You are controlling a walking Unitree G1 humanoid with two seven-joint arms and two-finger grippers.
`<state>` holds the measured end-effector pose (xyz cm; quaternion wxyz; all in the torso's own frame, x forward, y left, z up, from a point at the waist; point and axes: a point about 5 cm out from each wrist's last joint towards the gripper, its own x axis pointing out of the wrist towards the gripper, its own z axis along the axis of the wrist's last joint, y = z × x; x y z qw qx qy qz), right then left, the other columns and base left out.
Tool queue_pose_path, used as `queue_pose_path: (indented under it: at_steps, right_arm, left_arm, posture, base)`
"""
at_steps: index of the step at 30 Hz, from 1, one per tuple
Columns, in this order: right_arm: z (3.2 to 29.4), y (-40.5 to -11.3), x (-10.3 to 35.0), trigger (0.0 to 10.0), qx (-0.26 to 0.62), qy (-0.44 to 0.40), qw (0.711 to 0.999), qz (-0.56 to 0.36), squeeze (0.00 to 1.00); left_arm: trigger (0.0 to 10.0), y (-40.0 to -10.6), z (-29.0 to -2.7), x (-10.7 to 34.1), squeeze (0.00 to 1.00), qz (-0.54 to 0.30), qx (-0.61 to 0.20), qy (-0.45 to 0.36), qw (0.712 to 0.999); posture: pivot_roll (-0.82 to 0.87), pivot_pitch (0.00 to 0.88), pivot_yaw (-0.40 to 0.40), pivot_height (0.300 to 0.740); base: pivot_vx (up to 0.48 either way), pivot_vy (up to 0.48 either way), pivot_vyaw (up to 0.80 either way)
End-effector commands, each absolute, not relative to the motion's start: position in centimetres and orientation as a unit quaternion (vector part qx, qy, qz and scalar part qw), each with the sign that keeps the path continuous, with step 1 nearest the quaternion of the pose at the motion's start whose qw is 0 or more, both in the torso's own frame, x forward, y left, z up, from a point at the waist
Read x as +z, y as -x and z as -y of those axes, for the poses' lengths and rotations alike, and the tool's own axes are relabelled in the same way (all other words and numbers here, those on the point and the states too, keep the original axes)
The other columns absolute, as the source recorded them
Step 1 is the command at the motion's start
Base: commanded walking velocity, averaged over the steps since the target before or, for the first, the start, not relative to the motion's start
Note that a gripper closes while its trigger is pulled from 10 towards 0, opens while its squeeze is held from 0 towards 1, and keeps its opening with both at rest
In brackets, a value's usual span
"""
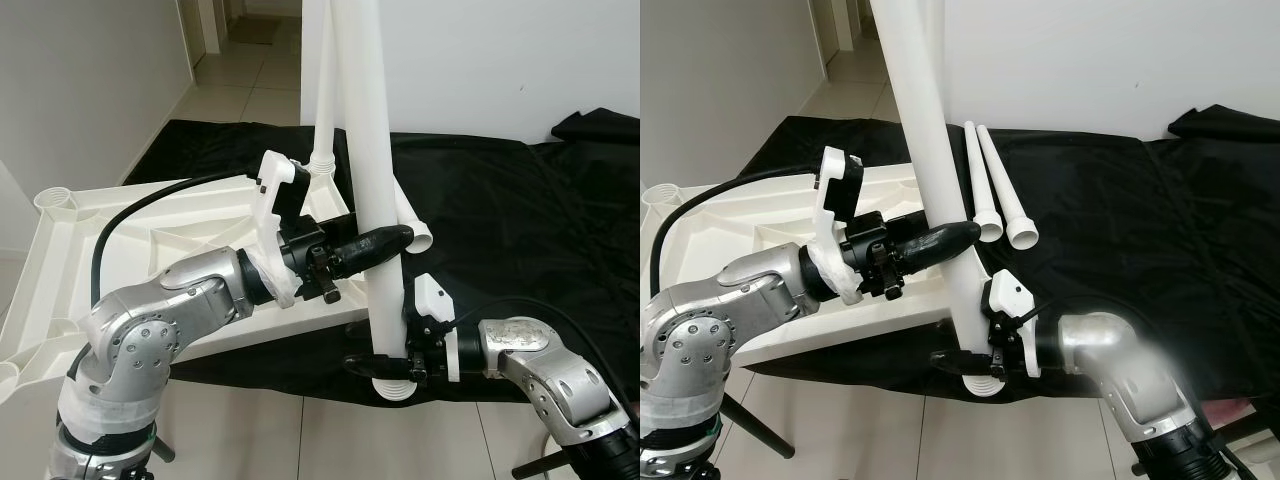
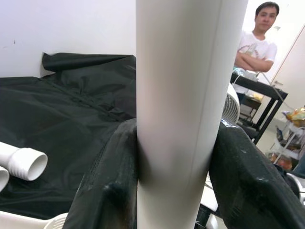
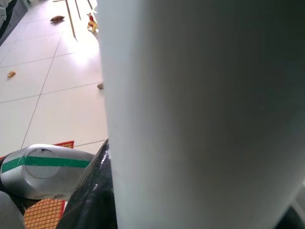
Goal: Building children table
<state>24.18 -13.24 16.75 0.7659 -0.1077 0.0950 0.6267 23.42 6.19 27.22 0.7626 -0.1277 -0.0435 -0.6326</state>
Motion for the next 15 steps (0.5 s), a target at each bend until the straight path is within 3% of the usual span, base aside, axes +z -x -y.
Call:
queue_pose_path:
  at_steps: [1, 2, 7, 8, 9, 15]
  right_arm:
    - [13.2, -24.1, 16.8, 10.0, 0.628, 0.115, 0.763, -0.097, 0.0]
    - [13.2, -24.2, 16.8, 10.0, 0.624, 0.111, 0.767, -0.098, 0.0]
    - [13.4, -24.5, 16.8, 10.0, 0.613, 0.102, 0.777, -0.101, 0.0]
    - [13.5, -24.7, 16.9, 10.0, 0.607, 0.098, 0.782, -0.102, 0.63]
    - [13.6, -24.8, 17.0, 10.0, 0.603, 0.095, 0.785, -0.1, 1.0]
    - [13.6, -25.3, 18.0, 10.0, 0.593, 0.071, 0.798, -0.079, 1.0]
  left_arm:
    - [0.0, -23.1, -5.9, 27.7, 0.0, 0.054, -0.649, 0.114, 0.75]
    - [10.0, -23.3, -5.9, 27.7, 0.0, 0.053, -0.645, 0.113, 0.754]
    - [10.0, -23.6, -6.0, 27.6, 0.0, 0.044, -0.633, 0.116, 0.764]
    - [10.0, -23.8, -6.0, 27.6, 0.0, 0.037, -0.628, 0.119, 0.768]
    - [10.0, -24.0, -6.0, 27.7, 0.0, 0.034, -0.624, 0.121, 0.771]
    - [10.0, -24.9, -6.4, 28.4, 0.0, 0.038, -0.598, 0.127, 0.79]
  posture:
    - [0.02, 0.037, -0.002, 0.74]
    - [0.02, 0.037, -0.002, 0.74]
    - [0.02, 0.035, -0.001, 0.74]
    - [0.02, 0.034, -0.002, 0.74]
    - [0.02, 0.034, -0.002, 0.74]
    - [0.02, 0.033, -0.001, 0.74]
  base:
    - [0.0, 0.0, 0.0]
    - [0.0, 0.0, 0.0]
    - [0.0, 0.0, 0.0]
    - [0.0, 0.0, 0.0]
    - [0.0, 0.0, 0.0]
    - [0.0, 0.0, 0.0]
